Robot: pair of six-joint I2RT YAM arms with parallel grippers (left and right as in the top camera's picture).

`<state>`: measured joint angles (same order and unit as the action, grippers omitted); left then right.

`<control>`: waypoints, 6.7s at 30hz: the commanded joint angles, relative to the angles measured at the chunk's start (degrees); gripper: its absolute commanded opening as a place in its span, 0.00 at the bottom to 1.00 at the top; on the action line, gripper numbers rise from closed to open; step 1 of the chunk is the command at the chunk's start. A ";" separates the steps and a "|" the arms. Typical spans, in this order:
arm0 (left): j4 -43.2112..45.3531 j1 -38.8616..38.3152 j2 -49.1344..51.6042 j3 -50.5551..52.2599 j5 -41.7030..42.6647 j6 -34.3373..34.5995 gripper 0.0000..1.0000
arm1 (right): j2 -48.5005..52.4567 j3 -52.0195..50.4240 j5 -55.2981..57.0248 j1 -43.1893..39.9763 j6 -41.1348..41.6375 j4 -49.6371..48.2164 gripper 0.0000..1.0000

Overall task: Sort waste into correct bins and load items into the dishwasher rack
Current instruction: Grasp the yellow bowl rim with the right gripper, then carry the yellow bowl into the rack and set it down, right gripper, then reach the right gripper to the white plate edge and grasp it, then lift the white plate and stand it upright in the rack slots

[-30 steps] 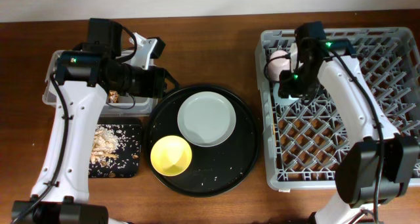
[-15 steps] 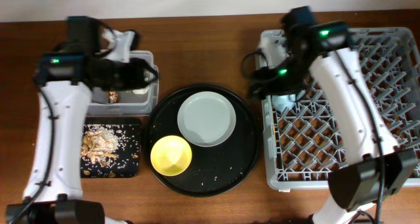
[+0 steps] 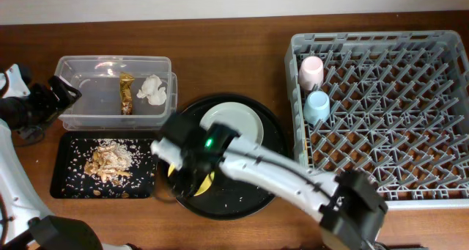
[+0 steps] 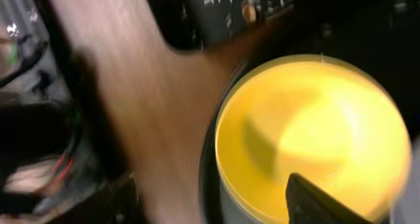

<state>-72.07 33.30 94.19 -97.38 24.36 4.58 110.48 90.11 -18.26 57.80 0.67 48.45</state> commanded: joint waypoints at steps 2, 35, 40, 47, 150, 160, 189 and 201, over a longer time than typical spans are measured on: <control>-0.04 0.20 -0.13 0.13 -0.42 0.11 1.00 | -0.15 -9.51 11.32 5.66 0.46 -12.85 0.70; -0.04 0.20 -0.13 0.13 -0.42 0.11 1.00 | 1.75 -15.30 10.27 3.82 0.46 -15.13 0.11; -0.04 0.20 -0.13 0.13 -0.42 0.11 1.00 | -2.80 -11.56 7.61 3.82 0.44 -12.26 0.04; -0.04 0.20 -0.13 0.13 -0.42 0.11 1.00 | -19.67 -4.24 -3.87 -2.10 -1.64 6.95 0.04; -0.04 0.20 -0.13 0.13 -0.42 0.11 1.00 | 13.33 -5.55 11.80 -11.30 7.37 -14.82 0.11; -0.02 0.22 -0.13 0.13 -0.42 0.11 1.00 | -2.84 -1.03 7.06 -11.32 7.08 -6.38 0.04; -0.04 0.20 -0.13 0.13 -0.42 0.11 1.00 | -7.63 -1.07 -38.71 -75.60 -14.14 5.64 0.07; -0.04 0.22 -0.13 0.13 -0.42 0.11 1.00 | -11.43 1.70 -38.77 -88.26 -8.59 7.63 0.98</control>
<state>-72.05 33.30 94.19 -97.38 23.92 4.58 102.83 88.51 -55.64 -28.80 -9.76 53.84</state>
